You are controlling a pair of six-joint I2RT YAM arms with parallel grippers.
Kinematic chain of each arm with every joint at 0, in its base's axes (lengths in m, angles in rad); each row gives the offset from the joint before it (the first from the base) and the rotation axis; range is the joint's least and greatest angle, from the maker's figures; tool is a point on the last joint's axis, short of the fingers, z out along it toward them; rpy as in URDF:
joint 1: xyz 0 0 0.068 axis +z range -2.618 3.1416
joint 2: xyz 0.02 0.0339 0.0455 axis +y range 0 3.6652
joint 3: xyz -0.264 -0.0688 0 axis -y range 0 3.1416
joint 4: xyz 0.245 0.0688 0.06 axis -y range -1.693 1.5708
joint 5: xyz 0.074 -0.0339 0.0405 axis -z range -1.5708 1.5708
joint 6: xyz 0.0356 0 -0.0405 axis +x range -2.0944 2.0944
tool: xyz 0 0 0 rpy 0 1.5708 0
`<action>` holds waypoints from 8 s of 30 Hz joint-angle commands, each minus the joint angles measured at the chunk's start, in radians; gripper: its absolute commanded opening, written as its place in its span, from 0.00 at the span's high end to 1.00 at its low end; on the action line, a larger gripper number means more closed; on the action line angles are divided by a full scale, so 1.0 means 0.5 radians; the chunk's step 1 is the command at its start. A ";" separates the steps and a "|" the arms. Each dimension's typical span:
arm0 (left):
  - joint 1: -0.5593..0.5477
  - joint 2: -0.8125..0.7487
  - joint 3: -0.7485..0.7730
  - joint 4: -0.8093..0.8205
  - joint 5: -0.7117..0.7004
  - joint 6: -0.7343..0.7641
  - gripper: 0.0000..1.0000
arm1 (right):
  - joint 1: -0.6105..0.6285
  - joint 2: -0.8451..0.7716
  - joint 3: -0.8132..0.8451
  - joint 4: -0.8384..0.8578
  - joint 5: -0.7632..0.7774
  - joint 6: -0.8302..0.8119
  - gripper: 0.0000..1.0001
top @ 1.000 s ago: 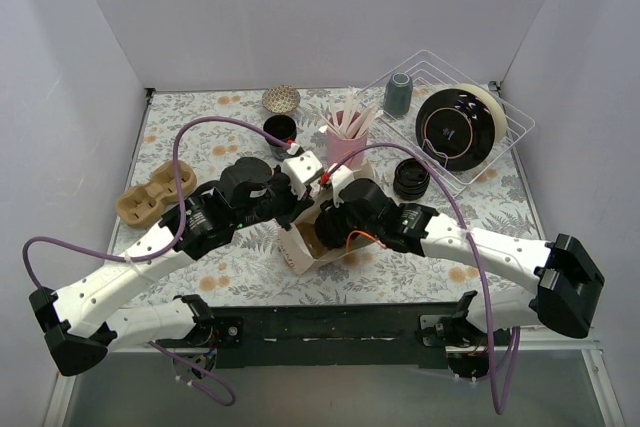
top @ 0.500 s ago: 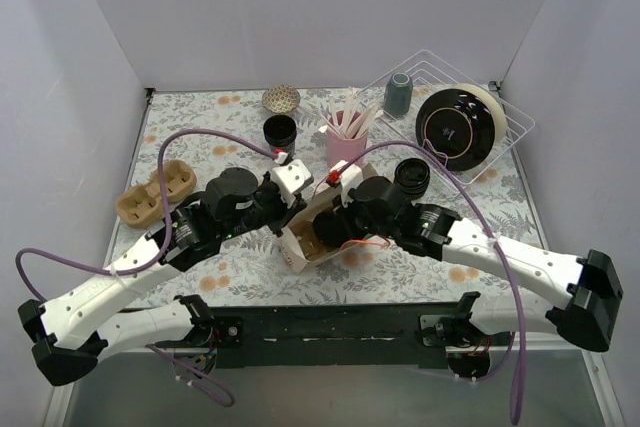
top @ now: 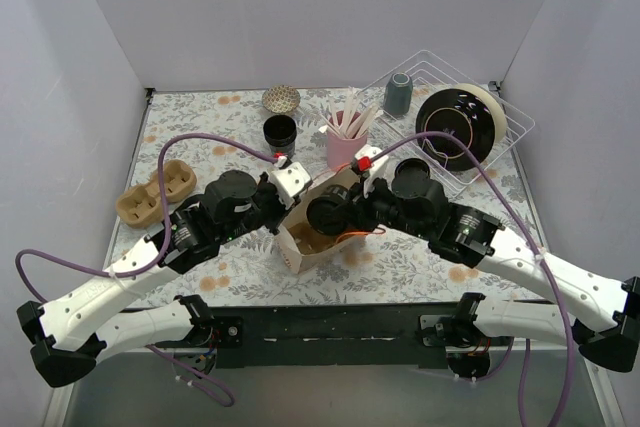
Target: Pack the takeout coffee
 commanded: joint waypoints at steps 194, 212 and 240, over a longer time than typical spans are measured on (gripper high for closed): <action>-0.008 -0.398 -0.056 -0.227 0.215 0.445 1.00 | -0.678 -0.186 1.255 -0.850 -1.576 -1.261 0.85; -0.005 -0.208 0.097 -0.114 0.344 0.458 1.00 | -0.657 -0.205 1.114 -1.202 -1.752 -1.669 0.91; -0.002 -0.214 -0.246 0.564 0.519 0.627 1.00 | 0.285 0.112 0.350 -0.699 0.288 -2.116 0.98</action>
